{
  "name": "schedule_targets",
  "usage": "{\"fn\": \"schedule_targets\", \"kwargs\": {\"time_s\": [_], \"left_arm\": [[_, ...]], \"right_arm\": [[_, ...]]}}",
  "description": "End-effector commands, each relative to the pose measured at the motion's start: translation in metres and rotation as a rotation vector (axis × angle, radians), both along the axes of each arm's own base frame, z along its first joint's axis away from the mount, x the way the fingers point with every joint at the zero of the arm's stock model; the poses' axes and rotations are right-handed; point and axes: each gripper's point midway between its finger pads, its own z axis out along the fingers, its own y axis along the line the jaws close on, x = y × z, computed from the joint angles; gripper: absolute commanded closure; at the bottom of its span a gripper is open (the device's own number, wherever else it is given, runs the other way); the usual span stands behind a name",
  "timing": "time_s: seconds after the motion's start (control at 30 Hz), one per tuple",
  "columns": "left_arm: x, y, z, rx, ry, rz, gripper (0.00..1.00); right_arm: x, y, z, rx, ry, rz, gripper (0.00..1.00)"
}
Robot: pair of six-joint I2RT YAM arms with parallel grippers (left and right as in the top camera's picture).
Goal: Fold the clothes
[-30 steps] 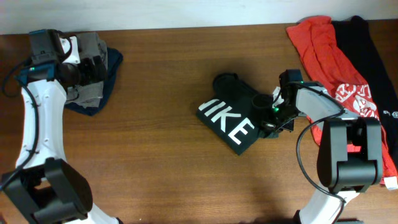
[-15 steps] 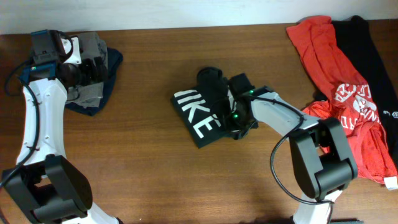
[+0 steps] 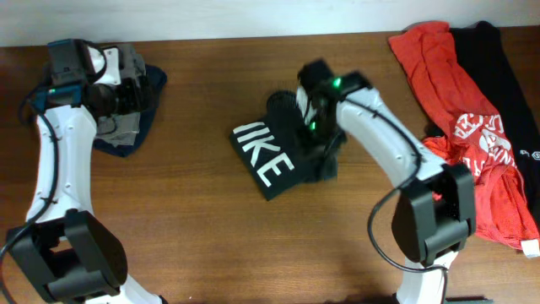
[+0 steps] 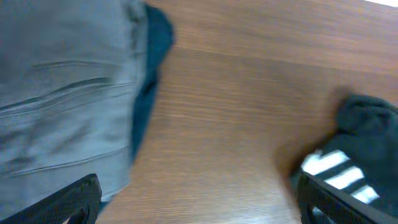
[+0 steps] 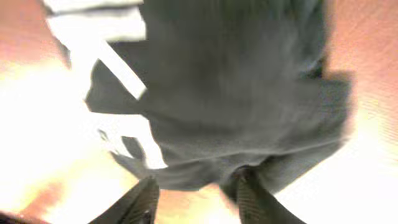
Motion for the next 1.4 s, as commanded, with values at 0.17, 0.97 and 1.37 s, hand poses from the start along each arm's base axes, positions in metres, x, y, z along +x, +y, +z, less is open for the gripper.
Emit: {"fn": "schedule_targets", "kwargs": {"time_s": [0.17,0.97,1.37], "left_arm": [[-0.019,-0.095,-0.012,-0.056,0.081,-0.232,0.01],[-0.097,-0.254,-0.146,-0.040,0.493,-0.575,0.01],[-0.051,-0.166,-0.165,0.540,0.399,-0.446,0.01]], "right_arm": [[0.037,-0.046,0.070,0.035,-0.134,-0.111,0.42],[0.056,-0.181,0.069,0.031,-0.121,-0.437,0.63],[0.056,-0.181,0.067,0.026,-0.119,-0.437,0.63]]}}
